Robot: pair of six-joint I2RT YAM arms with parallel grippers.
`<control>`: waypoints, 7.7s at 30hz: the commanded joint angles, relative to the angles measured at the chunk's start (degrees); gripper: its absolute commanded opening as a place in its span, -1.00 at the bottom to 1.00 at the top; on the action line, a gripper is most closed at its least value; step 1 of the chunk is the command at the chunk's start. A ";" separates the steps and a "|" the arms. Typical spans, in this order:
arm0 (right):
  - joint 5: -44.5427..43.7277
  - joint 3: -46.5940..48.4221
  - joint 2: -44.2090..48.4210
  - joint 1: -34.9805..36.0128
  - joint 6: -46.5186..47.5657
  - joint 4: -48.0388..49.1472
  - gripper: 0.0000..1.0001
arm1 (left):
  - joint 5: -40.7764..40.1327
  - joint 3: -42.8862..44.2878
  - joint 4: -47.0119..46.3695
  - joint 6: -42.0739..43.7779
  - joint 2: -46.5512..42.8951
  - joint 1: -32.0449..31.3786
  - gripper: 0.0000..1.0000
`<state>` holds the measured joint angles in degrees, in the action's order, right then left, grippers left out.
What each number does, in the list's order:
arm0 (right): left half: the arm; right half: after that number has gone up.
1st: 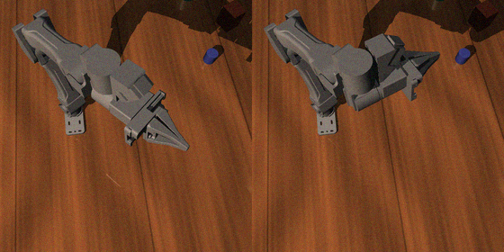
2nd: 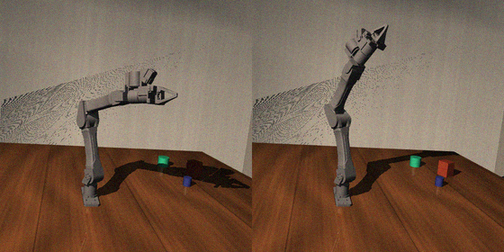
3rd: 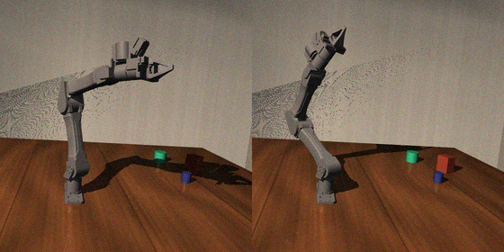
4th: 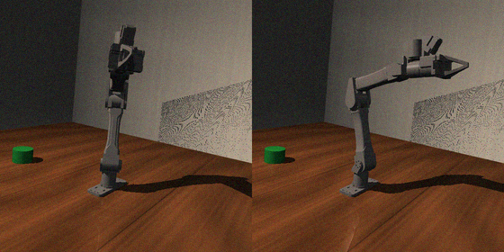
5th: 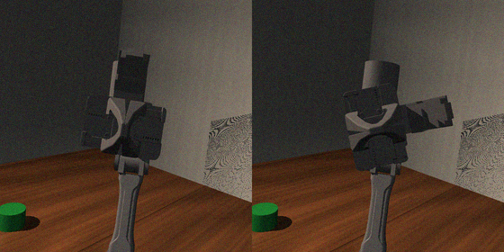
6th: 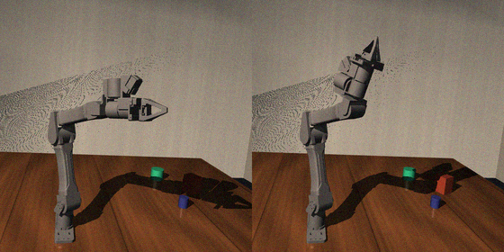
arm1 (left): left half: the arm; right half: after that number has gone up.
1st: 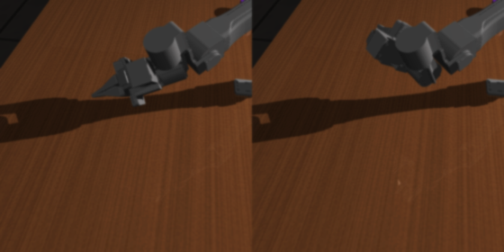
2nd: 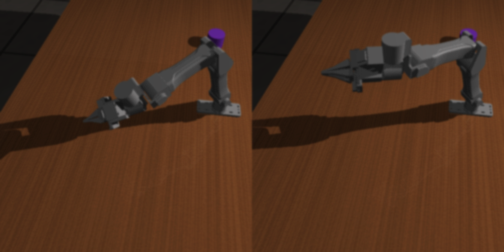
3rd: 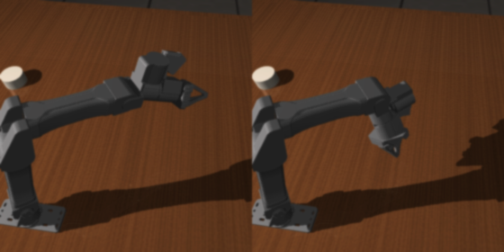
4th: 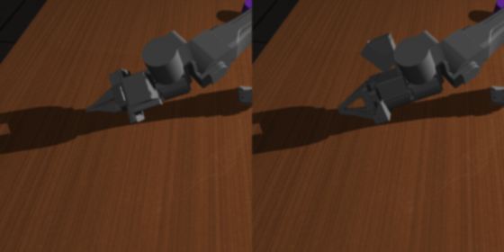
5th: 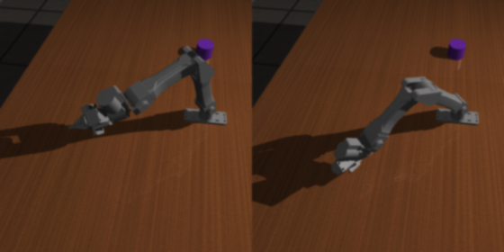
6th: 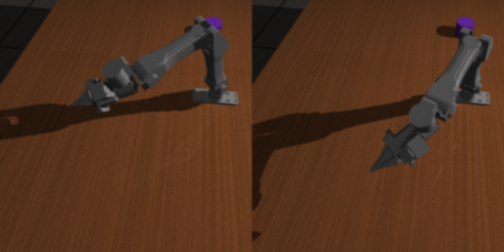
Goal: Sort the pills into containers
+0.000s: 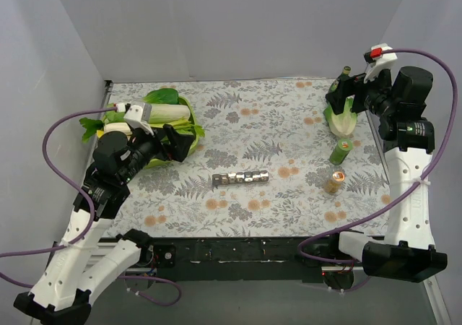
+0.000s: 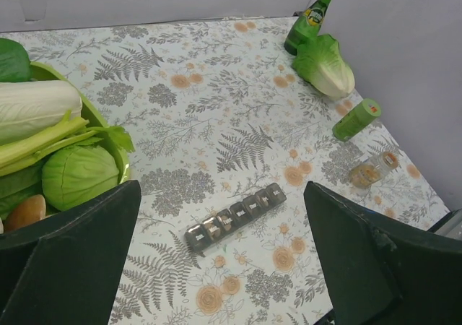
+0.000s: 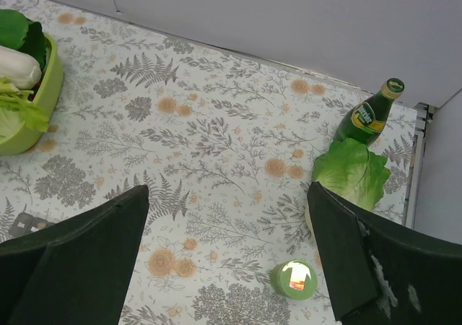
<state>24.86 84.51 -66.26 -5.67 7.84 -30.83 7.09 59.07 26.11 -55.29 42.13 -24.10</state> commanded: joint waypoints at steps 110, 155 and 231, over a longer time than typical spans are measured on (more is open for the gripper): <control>-0.08 -36.52 -24.97 41.53 51.40 11.23 -0.25 | 18.40 -26.28 -50.63 49.75 49.54 -17.47 -0.03; -4.12 -40.92 -25.41 42.76 51.93 15.89 -0.31 | 37.55 -21.98 -33.32 44.13 46.29 -15.54 -0.92; -4.12 -41.44 -26.29 43.90 50.96 16.06 -0.31 | 18.66 -31.30 -49.22 43.77 38.64 -14.05 0.48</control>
<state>23.92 45.21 -89.62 37.87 58.43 -11.88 28.53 25.56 -20.25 -12.69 80.20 -37.74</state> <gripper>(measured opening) 0.504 0.746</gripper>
